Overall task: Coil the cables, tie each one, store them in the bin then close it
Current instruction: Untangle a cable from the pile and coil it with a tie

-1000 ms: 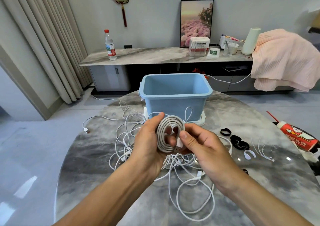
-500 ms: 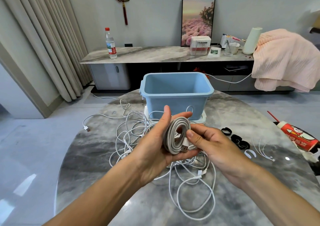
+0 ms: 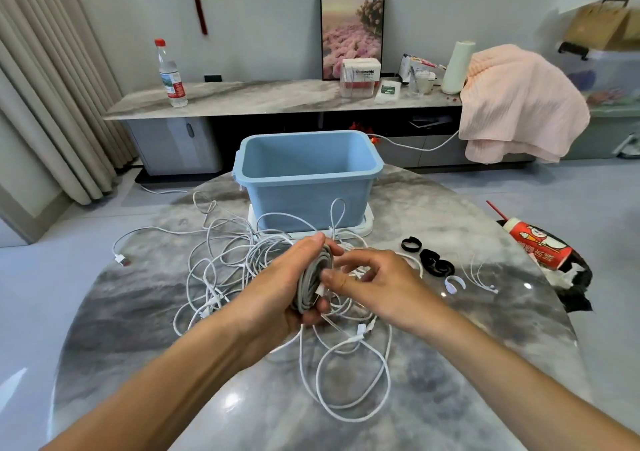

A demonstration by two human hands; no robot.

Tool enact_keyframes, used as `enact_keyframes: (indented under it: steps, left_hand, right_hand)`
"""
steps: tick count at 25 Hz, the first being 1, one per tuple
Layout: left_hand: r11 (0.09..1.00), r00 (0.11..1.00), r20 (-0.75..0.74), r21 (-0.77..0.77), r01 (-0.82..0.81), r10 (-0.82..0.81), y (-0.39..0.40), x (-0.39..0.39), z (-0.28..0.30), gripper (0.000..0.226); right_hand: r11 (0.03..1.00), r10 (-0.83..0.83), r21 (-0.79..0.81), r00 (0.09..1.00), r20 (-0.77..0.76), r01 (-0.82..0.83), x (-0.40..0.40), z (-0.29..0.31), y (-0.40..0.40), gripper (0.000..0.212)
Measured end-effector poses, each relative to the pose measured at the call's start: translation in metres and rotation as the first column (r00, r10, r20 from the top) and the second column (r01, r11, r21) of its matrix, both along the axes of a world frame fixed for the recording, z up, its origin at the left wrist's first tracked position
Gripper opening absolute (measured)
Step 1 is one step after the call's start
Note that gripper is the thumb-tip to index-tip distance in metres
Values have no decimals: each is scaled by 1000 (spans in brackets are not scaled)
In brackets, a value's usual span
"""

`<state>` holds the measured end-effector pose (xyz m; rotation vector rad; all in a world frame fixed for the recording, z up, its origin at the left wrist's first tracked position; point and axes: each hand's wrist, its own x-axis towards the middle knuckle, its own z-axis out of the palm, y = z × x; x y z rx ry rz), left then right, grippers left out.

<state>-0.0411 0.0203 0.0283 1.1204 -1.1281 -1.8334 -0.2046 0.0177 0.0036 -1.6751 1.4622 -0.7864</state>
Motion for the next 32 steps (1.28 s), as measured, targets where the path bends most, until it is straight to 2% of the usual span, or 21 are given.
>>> enact_keyframes:
  steps: [2,4,6,7,9,10,12,14,17,20,21,23,24,26,28,32]
  left_hand:
    - [999,1000,-12,33,-3,3,-4,-3,-2,30]
    - [996,999,-37,84,-33,36,-10,0,-4,28]
    - [992,996,-59,105,-63,69,-19,10,-5,28]
    - [991,994,-64,112,-78,85,-23,14,-7,28]
    - [987,992,-63,126,-104,113,-27,21,-11,28]
    - [985,992,-56,132,-108,116,-30,21,-14,29]
    - [983,992,-41,146,-113,121,-35,20,-22,30]
    - [980,990,-32,152,-131,137,-40,19,-30,31]
    - [976,989,-6,165,-145,148,-43,18,-40,28]
    - [973,989,-3,182,-144,147,-44,20,-45,28]
    - [972,990,-3,187,-141,144,-44,20,-45,28]
    - [972,991,-20,196,-126,133,-45,21,-45,28]
    - [972,991,-30,200,-121,129,-45,21,-45,29]
    - [972,991,-41,205,-113,124,-44,20,-43,30]
    - [971,991,-52,211,-112,125,-42,19,-39,29]
    - [977,986,-108,188,-103,125,-34,21,-25,28]
  right_hand:
    - [995,91,40,994,-59,-89,-4,5,-9,39]
    - [989,104,106,994,-29,-100,-24,9,-25,41]
    - [990,-104,94,994,-35,107,-64,1,-50,25]
    - [968,-241,52,966,-94,247,-87,-7,-63,20]
    - [914,-390,-53,835,-388,402,-126,-32,-79,24]
    - [913,-378,-72,767,-518,401,-138,-44,-83,23]
    - [942,-300,-85,695,-654,326,-150,-63,-86,19]
    - [958,-267,-119,665,-698,260,-153,-74,-91,15]
    - [953,-301,-203,647,-701,224,-147,-79,-105,19]
    - [970,-243,-154,671,-700,190,-134,-69,-108,16]
    - [979,-186,-62,716,-673,196,-134,-64,-104,10]
    - [958,67,263,808,-586,111,-141,-52,-87,8]
    - [905,220,425,820,-528,31,-145,-47,-75,11]
    - [806,438,585,755,-488,-89,-150,-41,-59,30]
    - [795,506,594,673,-539,-121,-146,-45,-49,38]
    - [881,419,457,655,-628,-125,-146,-68,-45,24]
